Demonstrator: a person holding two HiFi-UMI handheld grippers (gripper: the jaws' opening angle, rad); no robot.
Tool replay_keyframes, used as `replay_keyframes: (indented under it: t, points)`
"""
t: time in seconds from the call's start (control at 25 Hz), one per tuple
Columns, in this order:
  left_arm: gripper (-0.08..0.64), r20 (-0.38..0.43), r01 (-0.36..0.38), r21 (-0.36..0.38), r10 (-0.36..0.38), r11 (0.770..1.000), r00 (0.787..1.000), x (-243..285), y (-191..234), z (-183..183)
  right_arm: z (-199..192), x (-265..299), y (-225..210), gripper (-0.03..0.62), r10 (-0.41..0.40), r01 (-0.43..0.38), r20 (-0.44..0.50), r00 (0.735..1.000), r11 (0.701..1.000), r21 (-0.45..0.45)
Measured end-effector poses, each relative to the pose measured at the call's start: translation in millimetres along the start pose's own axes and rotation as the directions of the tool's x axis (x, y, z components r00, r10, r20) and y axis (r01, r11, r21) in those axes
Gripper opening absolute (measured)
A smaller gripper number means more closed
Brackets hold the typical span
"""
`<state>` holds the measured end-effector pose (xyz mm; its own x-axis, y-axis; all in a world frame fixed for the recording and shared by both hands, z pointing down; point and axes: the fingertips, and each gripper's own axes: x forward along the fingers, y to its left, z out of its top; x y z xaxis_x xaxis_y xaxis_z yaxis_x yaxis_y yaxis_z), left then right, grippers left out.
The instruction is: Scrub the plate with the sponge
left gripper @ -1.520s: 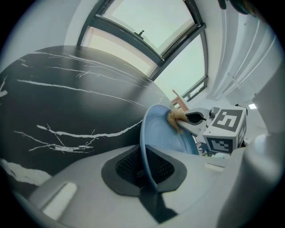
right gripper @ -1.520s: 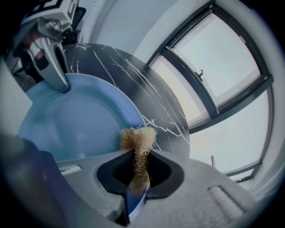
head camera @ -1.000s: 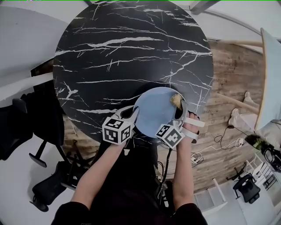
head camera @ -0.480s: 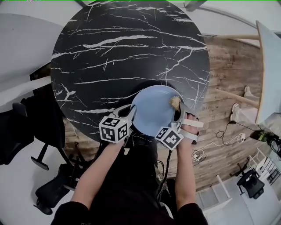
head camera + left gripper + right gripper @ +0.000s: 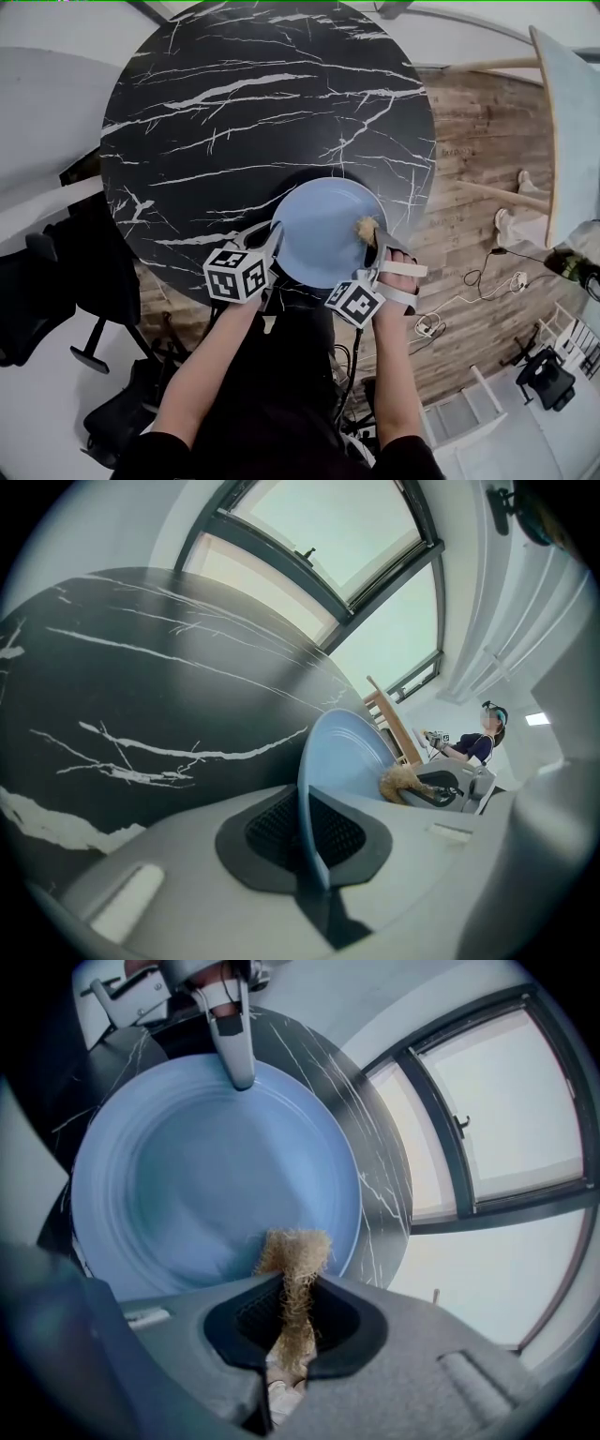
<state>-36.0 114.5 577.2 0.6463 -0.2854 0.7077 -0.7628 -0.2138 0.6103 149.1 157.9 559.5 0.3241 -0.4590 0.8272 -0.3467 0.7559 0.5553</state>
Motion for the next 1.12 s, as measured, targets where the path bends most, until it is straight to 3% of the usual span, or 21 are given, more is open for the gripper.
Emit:
replay_keyframes:
  t: [0.64,1.12]
  points:
    - [0.019,0.004,0.014,-0.016,-0.014,1.0,1.0,1.3,-0.5,0.4,-2.5,-27.3,41.7,0.043,0.134,-0.133,-0.003,0.991,0.985,0.11]
    - [0.02,-0.001,0.018,-0.023,-0.018,1.0,1.0,1.8,-2.5,-3.3,6.8,-46.5,71.4,0.043,0.234,-0.236,0.036,0.972,0.945,0.229]
